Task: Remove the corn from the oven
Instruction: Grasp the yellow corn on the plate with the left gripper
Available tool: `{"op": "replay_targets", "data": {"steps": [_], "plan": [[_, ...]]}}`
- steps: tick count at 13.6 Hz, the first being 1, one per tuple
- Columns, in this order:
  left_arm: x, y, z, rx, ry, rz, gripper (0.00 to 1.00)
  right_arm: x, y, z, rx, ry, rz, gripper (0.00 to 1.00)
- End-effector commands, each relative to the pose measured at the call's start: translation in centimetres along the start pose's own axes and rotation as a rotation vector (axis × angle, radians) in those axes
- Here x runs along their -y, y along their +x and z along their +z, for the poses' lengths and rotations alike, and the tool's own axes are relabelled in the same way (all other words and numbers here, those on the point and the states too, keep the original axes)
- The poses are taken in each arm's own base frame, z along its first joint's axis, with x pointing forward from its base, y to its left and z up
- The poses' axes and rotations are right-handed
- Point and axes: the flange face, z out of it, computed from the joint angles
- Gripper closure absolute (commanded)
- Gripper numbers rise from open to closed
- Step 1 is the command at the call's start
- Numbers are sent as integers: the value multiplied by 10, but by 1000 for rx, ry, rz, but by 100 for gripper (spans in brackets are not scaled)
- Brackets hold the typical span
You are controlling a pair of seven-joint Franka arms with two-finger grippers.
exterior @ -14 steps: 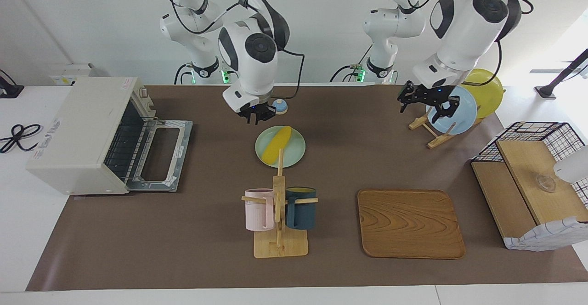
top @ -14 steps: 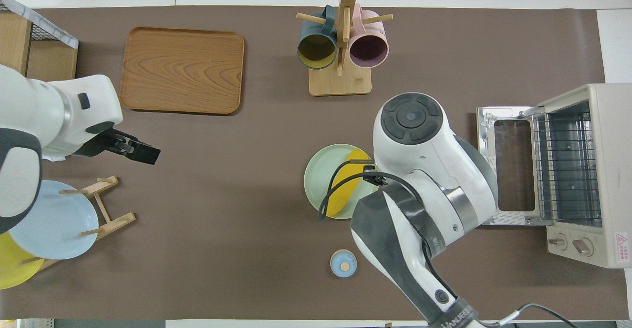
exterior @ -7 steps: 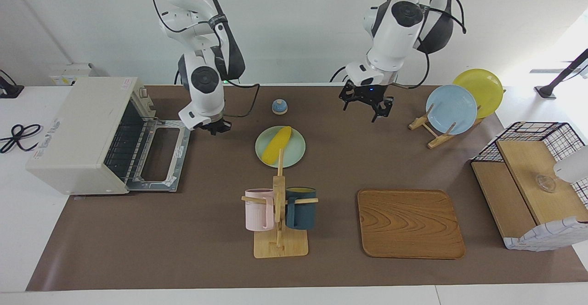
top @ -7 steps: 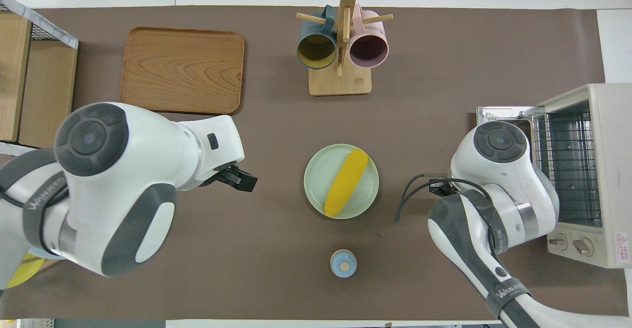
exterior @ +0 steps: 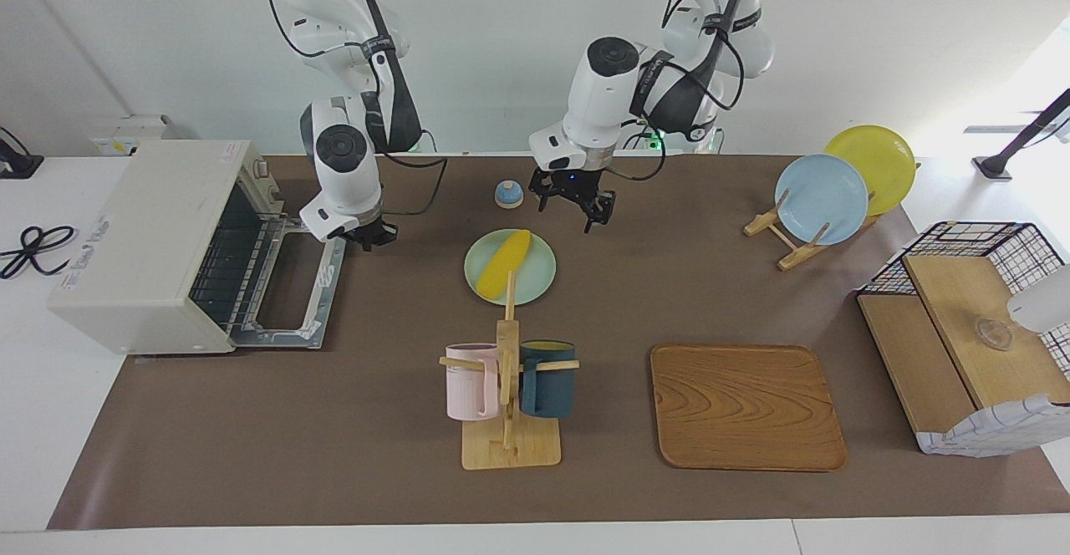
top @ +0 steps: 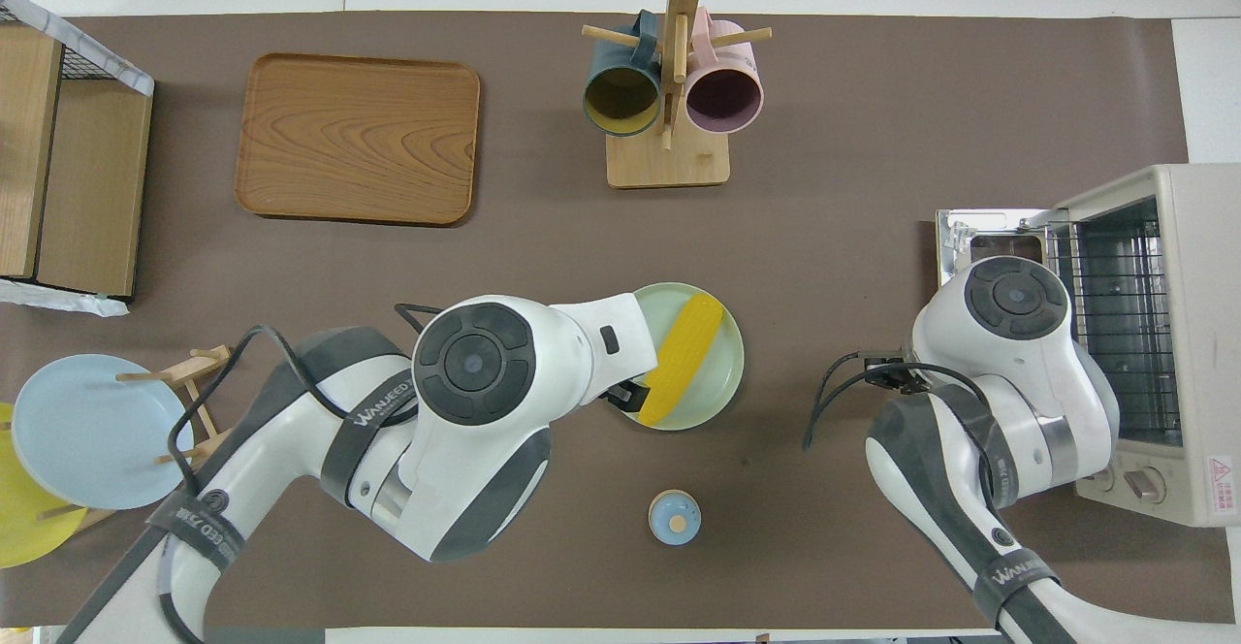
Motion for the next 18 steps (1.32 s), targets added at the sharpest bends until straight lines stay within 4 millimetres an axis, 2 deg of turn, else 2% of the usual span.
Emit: {"op": "replay_targets", "data": {"steps": [1,4,5,6,9,12,16,18], "plan": [[-37,20,37,-8,-16,-33,0,-16,-9,7,-29,-1,-9,100],[-57,49,63,1,-22,-61,0,-25,-9,18,-23,6,-15,100],[-67,50,77,14,-17,-45,0,-27,-9,19,-25,-6,-24,100],[-68,49,90,28,-7,-35,0,-33,-8,19,-25,-15,-22,100],[-75,47,111,27,2,-7,0,-35,-9,20,-21,-37,-28,100],[-86,39,119,29,-1,9,0,-38,-9,20,-26,-59,-38,100],[-86,36,127,6,-7,-2,0,-39,-9,19,-15,-98,-56,100],[-85,34,128,5,-6,-2,0,-40,-8,7,-9,-158,-61,100]]}}
